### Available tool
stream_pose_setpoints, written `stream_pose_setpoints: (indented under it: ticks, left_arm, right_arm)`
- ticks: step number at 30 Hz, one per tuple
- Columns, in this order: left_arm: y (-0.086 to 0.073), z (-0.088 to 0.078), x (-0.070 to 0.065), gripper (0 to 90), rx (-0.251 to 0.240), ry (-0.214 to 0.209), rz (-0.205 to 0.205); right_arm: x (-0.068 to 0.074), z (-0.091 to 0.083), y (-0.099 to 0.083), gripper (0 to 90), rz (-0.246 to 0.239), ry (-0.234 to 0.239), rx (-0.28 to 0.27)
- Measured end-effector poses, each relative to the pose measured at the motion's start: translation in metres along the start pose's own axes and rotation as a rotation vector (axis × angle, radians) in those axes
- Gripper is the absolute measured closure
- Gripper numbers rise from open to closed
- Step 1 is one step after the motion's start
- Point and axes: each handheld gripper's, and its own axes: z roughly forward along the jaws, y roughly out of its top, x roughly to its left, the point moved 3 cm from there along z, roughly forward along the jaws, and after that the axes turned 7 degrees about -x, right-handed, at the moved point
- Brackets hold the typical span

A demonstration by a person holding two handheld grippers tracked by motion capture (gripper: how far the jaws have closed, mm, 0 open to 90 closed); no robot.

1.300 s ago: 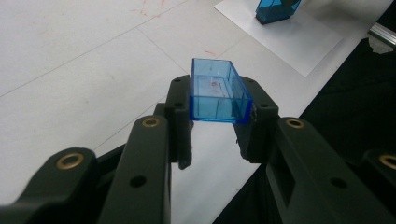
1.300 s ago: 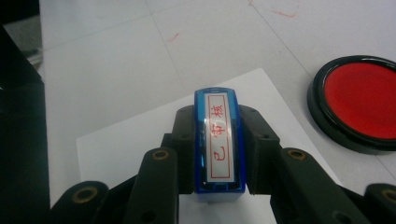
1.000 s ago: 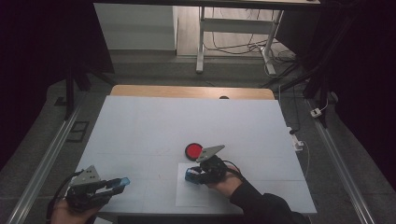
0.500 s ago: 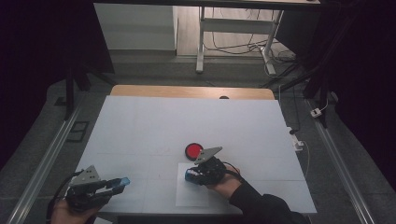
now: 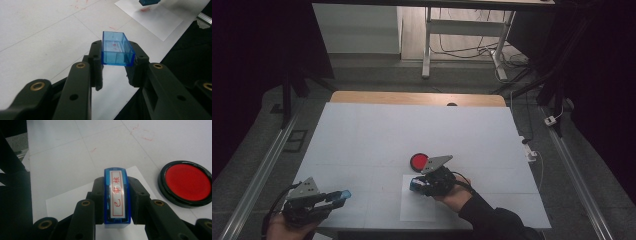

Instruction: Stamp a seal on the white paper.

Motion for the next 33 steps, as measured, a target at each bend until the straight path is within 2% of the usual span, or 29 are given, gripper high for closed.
stream_pose_setpoints:
  ticks: [10, 22, 33]
  left_arm:
    - [0.000, 0.000, 0.000, 68.5, -0.001, -0.001, 0.002]
    - [0.000, 0.000, 0.000, 68.5, -0.002, -0.004, 0.003]
    - [0.000, 0.000, 0.000, 68.5, -0.003, -0.005, 0.005]
  right_arm:
    - [0.000, -0.007, 0.006, 69.7, -0.007, 0.003, -0.015]
    - [-0.001, -0.021, 0.015, 69.7, 0.014, 0.008, -0.059]
    - [0.001, -0.029, 0.020, 69.7, 0.009, 0.011, -0.088]
